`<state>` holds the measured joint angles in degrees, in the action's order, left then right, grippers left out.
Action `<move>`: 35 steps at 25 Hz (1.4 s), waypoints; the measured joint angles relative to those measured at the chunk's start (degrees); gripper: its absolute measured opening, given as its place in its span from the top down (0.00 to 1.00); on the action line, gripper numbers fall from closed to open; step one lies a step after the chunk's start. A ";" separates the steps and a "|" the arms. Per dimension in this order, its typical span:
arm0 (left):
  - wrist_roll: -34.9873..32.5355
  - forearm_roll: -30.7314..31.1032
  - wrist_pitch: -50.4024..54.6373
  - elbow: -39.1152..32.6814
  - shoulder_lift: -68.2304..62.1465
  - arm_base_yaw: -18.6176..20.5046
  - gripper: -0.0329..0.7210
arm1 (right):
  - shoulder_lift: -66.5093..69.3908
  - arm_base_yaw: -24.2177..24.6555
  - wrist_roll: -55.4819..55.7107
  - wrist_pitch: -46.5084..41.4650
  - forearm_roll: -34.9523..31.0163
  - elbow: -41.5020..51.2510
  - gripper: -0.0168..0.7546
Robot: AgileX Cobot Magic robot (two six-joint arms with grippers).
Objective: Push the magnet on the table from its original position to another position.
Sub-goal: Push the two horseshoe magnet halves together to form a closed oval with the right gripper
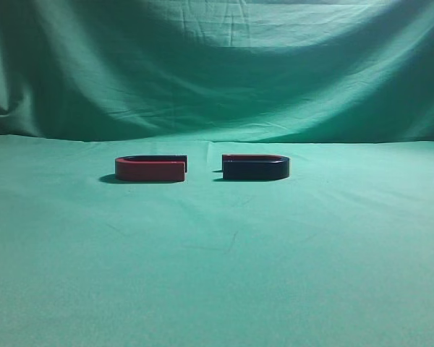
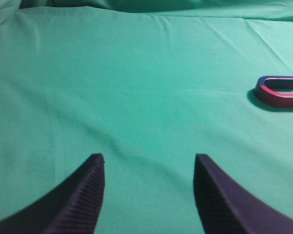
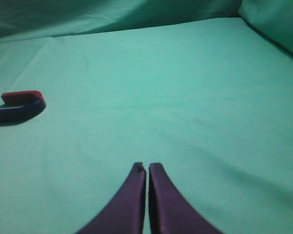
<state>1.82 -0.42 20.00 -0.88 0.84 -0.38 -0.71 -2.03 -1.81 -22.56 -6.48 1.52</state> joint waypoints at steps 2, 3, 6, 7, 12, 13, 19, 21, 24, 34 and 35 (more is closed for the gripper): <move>0.00 0.00 0.00 0.00 0.00 0.00 0.46 | 0.00 0.00 0.00 0.11 0.00 0.00 0.98; 0.00 0.00 0.00 0.00 0.00 0.00 0.46 | 0.00 0.00 0.00 0.45 -0.16 0.00 0.98; 0.00 0.00 0.00 0.00 0.00 0.00 0.46 | 0.00 0.00 0.00 5.35 -4.08 0.00 0.98; 0.00 0.00 0.00 0.00 0.00 0.00 0.46 | 0.00 0.00 0.00 8.26 -6.61 0.00 0.98; 0.00 0.00 0.00 0.00 0.00 0.00 0.46 | 0.00 0.00 0.00 22.21 -17.59 0.09 0.98; 0.00 0.00 0.00 0.00 0.00 0.00 0.46 | 0.00 0.00 0.00 23.31 -17.64 0.09 0.98; 0.00 0.00 0.00 0.00 0.00 0.00 0.46 | 0.13 0.00 -2.70 20.83 -13.99 -7.84 0.98; 0.00 0.00 0.00 0.00 0.00 0.00 0.46 | 2.65 0.00 -3.23 16.95 -13.60 -12.26 0.98; 0.00 0.00 0.00 0.00 0.00 0.00 0.46 | 10.49 0.00 -5.79 10.18 -13.11 -17.71 0.98; 0.00 0.00 0.00 0.00 0.00 0.00 0.46 | 40.03 0.08 -12.65 -23.23 -12.54 -37.66 0.98; 0.00 0.00 0.00 0.00 0.00 0.00 0.46 | 42.45 0.08 -13.83 -24.75 -12.52 -39.02 0.98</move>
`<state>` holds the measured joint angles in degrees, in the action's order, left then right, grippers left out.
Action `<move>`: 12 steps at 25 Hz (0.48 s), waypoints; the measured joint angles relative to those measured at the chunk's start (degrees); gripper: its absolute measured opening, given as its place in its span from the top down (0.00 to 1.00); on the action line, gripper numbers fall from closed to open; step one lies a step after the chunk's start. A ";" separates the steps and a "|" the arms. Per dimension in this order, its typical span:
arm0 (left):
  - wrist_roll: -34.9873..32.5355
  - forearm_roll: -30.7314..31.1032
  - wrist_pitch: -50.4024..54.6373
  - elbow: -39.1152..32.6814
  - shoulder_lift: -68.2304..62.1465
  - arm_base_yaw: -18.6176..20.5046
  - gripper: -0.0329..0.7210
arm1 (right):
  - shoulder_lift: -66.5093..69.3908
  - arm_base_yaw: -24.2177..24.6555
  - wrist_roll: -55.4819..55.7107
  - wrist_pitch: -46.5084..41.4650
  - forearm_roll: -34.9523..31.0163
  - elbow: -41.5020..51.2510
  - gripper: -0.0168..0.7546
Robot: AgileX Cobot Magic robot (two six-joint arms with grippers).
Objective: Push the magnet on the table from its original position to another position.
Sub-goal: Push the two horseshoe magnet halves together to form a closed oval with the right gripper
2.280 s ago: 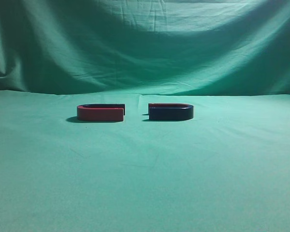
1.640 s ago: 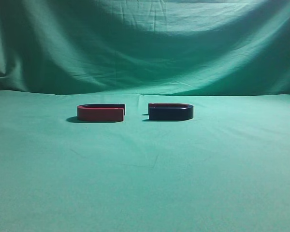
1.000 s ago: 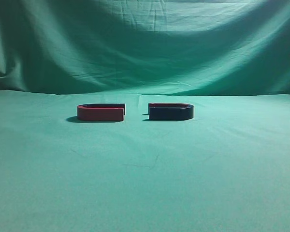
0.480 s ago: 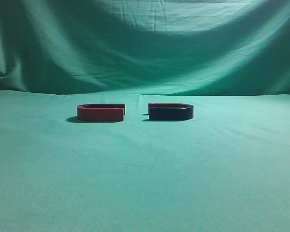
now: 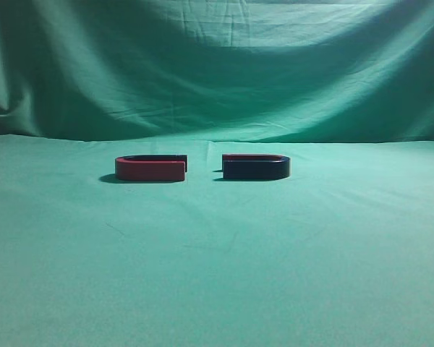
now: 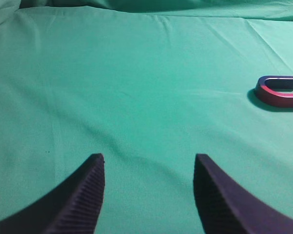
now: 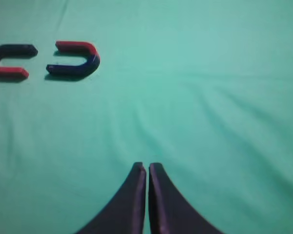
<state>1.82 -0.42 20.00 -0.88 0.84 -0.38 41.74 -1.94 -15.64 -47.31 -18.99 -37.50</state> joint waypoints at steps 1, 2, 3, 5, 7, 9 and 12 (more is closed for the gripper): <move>0.00 0.00 0.00 0.00 0.00 0.00 0.46 | 1.87 0.00 -0.73 -0.77 0.10 -1.22 0.98; 0.00 0.00 0.00 0.00 0.00 0.00 0.46 | 4.06 0.00 -1.13 -1.31 0.10 -2.18 0.98; 0.00 0.00 0.00 0.00 0.00 0.00 0.46 | 6.22 0.00 -1.24 -1.81 0.10 -3.39 0.98; 0.00 0.00 0.00 0.00 0.00 0.00 0.46 | 10.30 0.00 -1.38 -3.25 -0.32 -5.89 0.98; 0.00 0.00 0.00 0.00 0.00 0.00 0.46 | 14.74 0.00 -2.24 -4.74 -1.74 -8.44 0.98; 0.00 0.00 0.00 0.00 0.00 0.00 0.46 | 18.42 0.00 -4.19 -5.70 -5.04 -10.39 0.98; 0.00 0.00 0.00 0.00 0.00 0.00 0.46 | 23.59 -2.17 -6.28 -5.92 -7.95 -13.10 0.98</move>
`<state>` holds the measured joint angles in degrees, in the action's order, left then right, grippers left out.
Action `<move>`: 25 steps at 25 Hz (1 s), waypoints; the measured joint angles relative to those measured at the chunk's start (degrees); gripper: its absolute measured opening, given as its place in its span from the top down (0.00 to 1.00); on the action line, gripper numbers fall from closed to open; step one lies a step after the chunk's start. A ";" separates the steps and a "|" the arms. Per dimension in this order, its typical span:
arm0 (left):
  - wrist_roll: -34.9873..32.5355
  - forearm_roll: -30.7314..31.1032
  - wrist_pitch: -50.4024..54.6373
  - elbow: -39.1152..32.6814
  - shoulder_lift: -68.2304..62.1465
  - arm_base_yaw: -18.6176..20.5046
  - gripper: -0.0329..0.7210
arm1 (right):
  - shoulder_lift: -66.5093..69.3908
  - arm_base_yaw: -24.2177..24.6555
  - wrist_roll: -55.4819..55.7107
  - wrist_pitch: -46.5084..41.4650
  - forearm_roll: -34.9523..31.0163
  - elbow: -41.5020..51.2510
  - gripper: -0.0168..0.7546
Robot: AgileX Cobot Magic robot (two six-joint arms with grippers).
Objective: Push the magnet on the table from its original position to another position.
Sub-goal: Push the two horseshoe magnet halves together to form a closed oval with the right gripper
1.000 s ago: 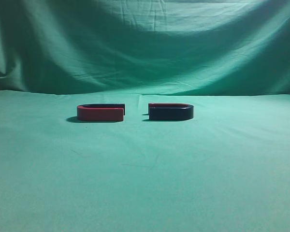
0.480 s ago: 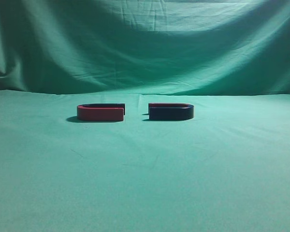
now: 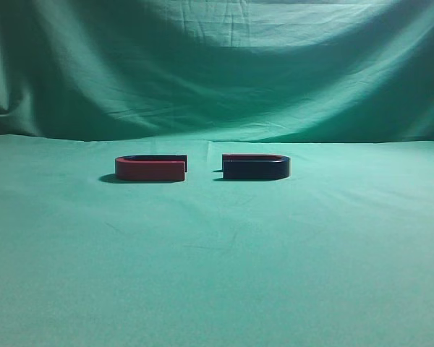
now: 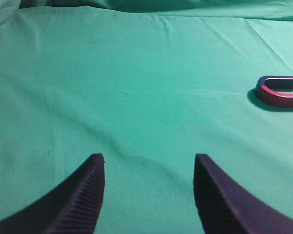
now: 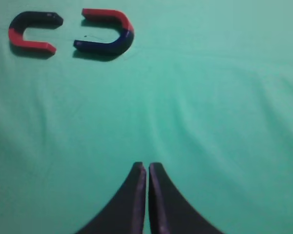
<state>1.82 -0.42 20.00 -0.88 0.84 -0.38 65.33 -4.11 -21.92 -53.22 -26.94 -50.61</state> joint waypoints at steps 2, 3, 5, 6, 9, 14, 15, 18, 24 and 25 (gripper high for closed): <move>0.00 0.00 0.00 0.00 0.00 0.00 0.46 | 3.71 -3.03 -0.80 0.00 -0.57 -1.91 0.98; 0.00 0.00 0.00 0.00 0.00 0.00 0.46 | 5.31 -4.87 -1.21 0.00 -0.67 -2.97 0.98; 0.00 0.00 0.00 0.00 0.00 0.00 0.46 | 9.34 -7.91 -1.57 0.22 -0.94 -5.10 0.98; 0.00 0.00 0.00 0.00 0.00 0.00 0.46 | 11.46 -9.16 -1.57 0.23 -1.06 -6.44 0.98; 0.00 0.00 0.00 0.00 0.00 0.00 0.46 | 17.73 -10.94 -0.37 0.45 -1.33 -11.06 0.98; 0.00 0.00 0.00 0.00 0.00 0.00 0.46 | 28.36 -11.60 1.29 -0.69 -1.43 -20.35 0.98; 0.00 0.00 0.00 0.00 0.00 0.00 0.46 | 30.57 -11.60 1.58 -0.98 -1.43 -21.99 0.98; 0.00 0.00 0.00 0.00 0.00 0.00 0.46 | 36.87 -11.98 2.57 -3.26 -1.43 -27.63 0.98; 0.00 0.00 0.00 0.00 0.00 0.00 0.46 | 48.01 -12.73 8.02 -5.54 1.61 -36.90 0.98; 0.00 0.00 0.00 0.00 0.00 0.00 0.46 | 49.27 -12.73 8.72 -5.54 2.76 -37.92 0.98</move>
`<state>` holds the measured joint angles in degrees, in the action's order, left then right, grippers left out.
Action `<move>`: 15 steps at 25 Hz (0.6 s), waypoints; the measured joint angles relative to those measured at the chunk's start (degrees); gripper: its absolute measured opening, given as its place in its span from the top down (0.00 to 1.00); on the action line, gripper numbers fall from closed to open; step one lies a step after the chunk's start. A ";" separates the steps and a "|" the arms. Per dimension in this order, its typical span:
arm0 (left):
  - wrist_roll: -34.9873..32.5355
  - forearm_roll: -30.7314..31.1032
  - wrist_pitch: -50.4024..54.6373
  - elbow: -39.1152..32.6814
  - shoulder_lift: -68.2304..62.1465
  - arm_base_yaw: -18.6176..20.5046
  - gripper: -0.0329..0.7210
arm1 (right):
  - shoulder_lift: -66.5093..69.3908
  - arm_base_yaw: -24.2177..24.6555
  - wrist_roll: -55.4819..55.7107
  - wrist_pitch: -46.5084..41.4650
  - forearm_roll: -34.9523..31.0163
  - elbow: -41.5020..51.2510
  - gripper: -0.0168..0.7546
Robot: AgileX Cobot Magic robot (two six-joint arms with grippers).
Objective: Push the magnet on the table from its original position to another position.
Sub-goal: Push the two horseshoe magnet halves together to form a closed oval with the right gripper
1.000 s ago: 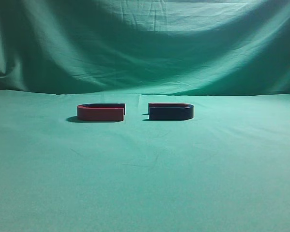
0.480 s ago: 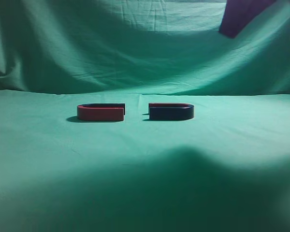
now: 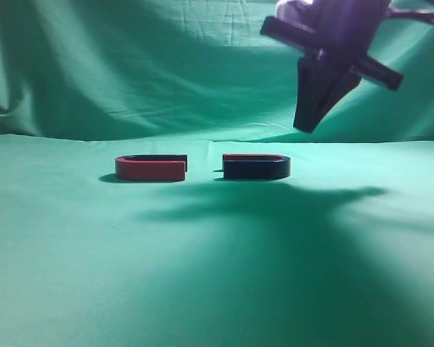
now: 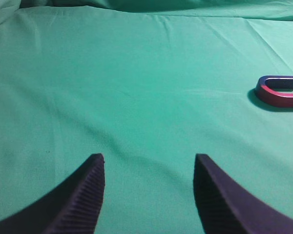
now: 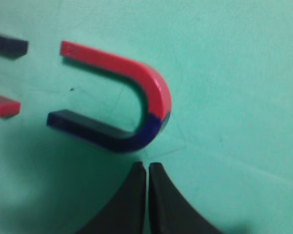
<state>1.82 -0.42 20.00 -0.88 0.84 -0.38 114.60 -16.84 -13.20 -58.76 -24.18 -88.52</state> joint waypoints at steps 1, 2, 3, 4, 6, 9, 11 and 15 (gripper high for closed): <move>0.00 0.00 0.00 0.00 0.00 0.00 0.46 | 1.37 0.00 0.36 0.00 0.73 -1.08 0.98; 0.00 0.00 0.00 0.00 0.00 0.00 0.46 | 2.65 0.00 0.63 0.00 1.01 -2.04 0.98; 0.00 0.00 0.00 0.00 0.00 0.00 0.46 | 3.64 0.00 0.89 0.00 1.01 -2.93 0.98; 0.00 0.00 0.00 0.00 0.00 0.00 0.46 | 4.77 0.00 1.00 0.00 1.12 -3.59 0.98; 0.00 0.00 0.00 0.00 0.00 0.00 0.46 | 6.72 0.00 1.00 0.00 1.63 -4.98 0.98; 0.00 0.00 0.00 0.00 0.00 0.00 0.46 | 8.72 0.00 1.00 0.00 2.47 -6.38 0.98; 0.00 0.00 0.00 0.00 0.00 0.00 0.46 | 9.43 0.00 1.00 0.54 2.60 -6.89 0.98; 0.00 0.00 0.00 0.00 0.00 0.00 0.46 | 10.03 0.00 1.09 1.85 2.70 -6.89 0.98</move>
<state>1.82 -0.42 20.00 -0.88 0.84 -0.38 124.63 -16.84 -12.11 -56.91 -21.48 -95.41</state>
